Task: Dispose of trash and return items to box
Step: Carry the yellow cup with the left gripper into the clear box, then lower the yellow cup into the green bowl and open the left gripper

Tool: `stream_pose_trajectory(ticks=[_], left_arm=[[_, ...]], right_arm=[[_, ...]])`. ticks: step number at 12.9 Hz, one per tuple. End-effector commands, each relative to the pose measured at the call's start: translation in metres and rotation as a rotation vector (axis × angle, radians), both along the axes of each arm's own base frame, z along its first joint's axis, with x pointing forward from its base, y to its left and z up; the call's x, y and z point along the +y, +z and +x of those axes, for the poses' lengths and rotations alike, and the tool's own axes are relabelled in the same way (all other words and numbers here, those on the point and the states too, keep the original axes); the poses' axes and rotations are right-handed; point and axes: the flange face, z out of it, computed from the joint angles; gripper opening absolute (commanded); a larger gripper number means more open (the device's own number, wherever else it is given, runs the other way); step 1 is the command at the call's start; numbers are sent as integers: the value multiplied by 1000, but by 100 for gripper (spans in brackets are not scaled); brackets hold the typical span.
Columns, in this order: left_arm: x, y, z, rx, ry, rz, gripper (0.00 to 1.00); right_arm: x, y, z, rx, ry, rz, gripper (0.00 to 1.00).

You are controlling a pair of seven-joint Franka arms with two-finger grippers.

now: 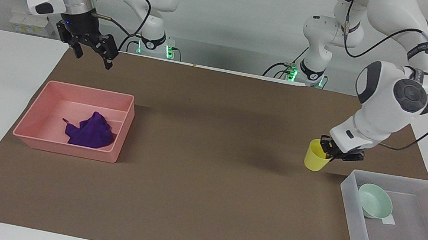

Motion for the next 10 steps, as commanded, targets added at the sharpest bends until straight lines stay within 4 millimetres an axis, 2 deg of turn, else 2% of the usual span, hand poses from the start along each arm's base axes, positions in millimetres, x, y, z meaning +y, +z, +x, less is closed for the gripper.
stream_pose_trajectory(ticks=[1,2,3,4,5,6,7,8,10], left_arm=[[24,-15,20,-45,-38,33,0],[46,-17,27,-80,-99,33,0],[80,-41,34,-69,-152,17,0],[102,-63,42,-90,-158,-23,0],[110,-72,47,-124,-151,-46,0],[110,-77,49,-132,-145,-54,0],[109,-87,46,-108,-135,-73,0],[107,-106,43,-72,-124,-101,0],[104,-115,38,-34,-107,-145,0]], right_arm=[[-2,0,-3,8,19,23,100],[-2,-1,-3,10,18,25,100],[-2,-1,-3,10,18,25,100],[-2,0,-3,8,19,25,100],[-2,0,-3,8,19,23,100],[-2,0,-3,8,18,23,100],[-2,0,-3,8,18,25,100],[-2,0,-3,8,18,25,100],[-2,-1,-3,10,18,23,100]])
